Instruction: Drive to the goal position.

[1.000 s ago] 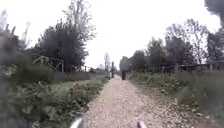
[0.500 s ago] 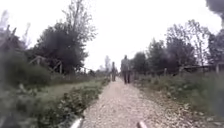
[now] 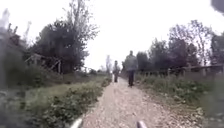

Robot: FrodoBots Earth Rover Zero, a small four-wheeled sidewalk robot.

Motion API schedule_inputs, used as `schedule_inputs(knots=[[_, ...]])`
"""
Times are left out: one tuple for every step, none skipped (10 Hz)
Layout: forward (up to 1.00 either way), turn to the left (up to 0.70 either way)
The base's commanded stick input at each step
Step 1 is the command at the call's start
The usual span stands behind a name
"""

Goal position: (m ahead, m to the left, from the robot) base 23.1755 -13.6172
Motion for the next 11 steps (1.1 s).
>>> schedule_inputs(knots=[[0.44,0.0],[0.43,0.0],[0.42,0.0],[0.41,0.0],[0.41,0.0],[0.41,0.0],[0.41,0.0],[0.41,0.0],[0.41,0.0],[0.41,0.0],[0.42,0.0]])
